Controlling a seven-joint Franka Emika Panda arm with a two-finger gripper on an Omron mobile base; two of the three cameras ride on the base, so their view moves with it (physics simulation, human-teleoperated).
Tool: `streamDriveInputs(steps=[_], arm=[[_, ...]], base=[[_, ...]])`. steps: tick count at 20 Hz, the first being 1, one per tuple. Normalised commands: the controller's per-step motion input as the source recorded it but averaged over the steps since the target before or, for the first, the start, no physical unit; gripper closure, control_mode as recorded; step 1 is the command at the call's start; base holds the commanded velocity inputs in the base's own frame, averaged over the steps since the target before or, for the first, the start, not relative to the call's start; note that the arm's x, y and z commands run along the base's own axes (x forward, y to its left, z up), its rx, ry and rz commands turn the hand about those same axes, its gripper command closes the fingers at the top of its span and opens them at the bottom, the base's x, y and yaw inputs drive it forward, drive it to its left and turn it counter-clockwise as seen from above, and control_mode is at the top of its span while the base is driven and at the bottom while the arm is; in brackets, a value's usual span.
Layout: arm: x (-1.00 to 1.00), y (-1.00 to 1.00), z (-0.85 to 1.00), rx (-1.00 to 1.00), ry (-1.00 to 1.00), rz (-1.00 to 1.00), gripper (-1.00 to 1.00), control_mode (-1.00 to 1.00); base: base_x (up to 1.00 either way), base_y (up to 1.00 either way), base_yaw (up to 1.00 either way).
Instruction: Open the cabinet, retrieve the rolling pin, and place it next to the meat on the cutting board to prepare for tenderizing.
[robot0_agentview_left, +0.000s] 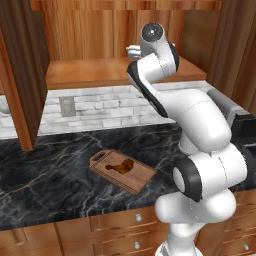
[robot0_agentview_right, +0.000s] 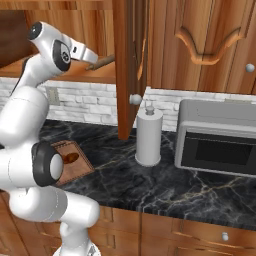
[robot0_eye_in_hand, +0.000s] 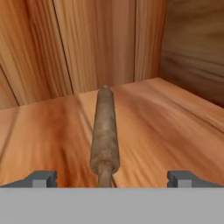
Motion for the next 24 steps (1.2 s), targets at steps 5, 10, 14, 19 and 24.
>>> streamDriveInputs(steps=[5,10,14,19,24], arm=[[0.26,0.0,-0.14,0.0,-0.03,0.0,-1.0,-1.0],[0.27,-0.01,0.0,0.0,0.01,0.0,-1.0,-1.0],[0.28,-0.03,0.0,0.0,0.06,0.0,-1.0,-1.0],[0.29,-0.04,-0.02,-0.01,0.11,0.0,-1.0,-1.0],[0.28,-0.03,-0.06,0.0,0.08,0.0,-1.0,-1.0]], base=[[0.0,0.0,0.0],[0.0,0.0,0.0],[0.0,0.0,0.0],[0.0,0.0,0.0],[0.0,0.0,0.0]])
